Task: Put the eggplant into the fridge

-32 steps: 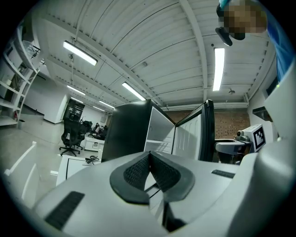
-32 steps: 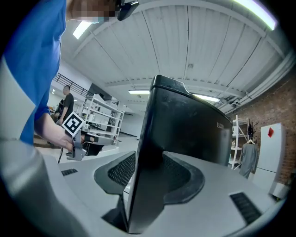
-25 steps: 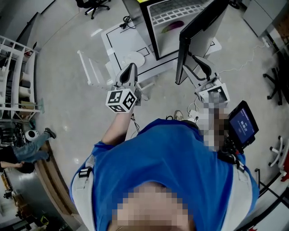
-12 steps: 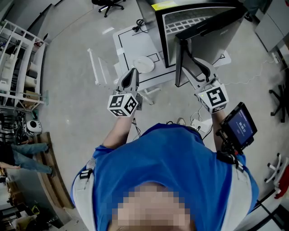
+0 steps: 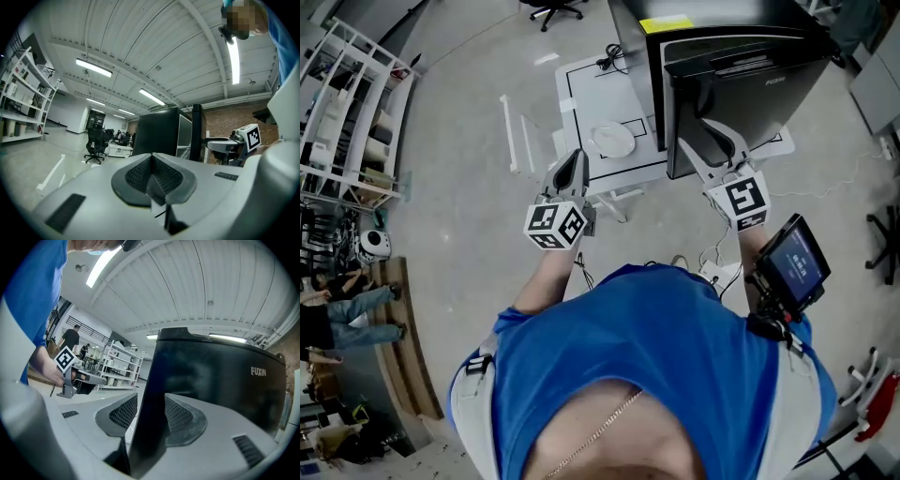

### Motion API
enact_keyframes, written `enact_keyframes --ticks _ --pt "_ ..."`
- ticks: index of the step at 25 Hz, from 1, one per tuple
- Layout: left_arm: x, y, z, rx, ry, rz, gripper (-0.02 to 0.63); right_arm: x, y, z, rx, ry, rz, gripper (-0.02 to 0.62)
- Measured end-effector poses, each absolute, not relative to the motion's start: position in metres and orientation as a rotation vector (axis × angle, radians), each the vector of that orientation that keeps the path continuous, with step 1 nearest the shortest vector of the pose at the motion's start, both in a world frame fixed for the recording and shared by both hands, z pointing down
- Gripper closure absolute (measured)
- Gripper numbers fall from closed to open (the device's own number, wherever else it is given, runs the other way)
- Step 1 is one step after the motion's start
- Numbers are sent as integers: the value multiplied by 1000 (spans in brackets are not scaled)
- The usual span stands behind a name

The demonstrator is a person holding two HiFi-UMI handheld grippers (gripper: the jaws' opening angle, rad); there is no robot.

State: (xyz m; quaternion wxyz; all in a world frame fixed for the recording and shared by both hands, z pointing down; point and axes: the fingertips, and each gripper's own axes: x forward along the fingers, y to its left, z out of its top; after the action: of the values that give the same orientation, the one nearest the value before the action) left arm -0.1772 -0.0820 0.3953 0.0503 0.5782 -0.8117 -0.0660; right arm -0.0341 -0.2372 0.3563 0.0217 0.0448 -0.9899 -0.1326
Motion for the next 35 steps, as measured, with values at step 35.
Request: enact_keyframes --ticks 35 --pt "-186 -51 369 1689 -2561 -216 597 -59 -250 329 325 -3004 -554 413"
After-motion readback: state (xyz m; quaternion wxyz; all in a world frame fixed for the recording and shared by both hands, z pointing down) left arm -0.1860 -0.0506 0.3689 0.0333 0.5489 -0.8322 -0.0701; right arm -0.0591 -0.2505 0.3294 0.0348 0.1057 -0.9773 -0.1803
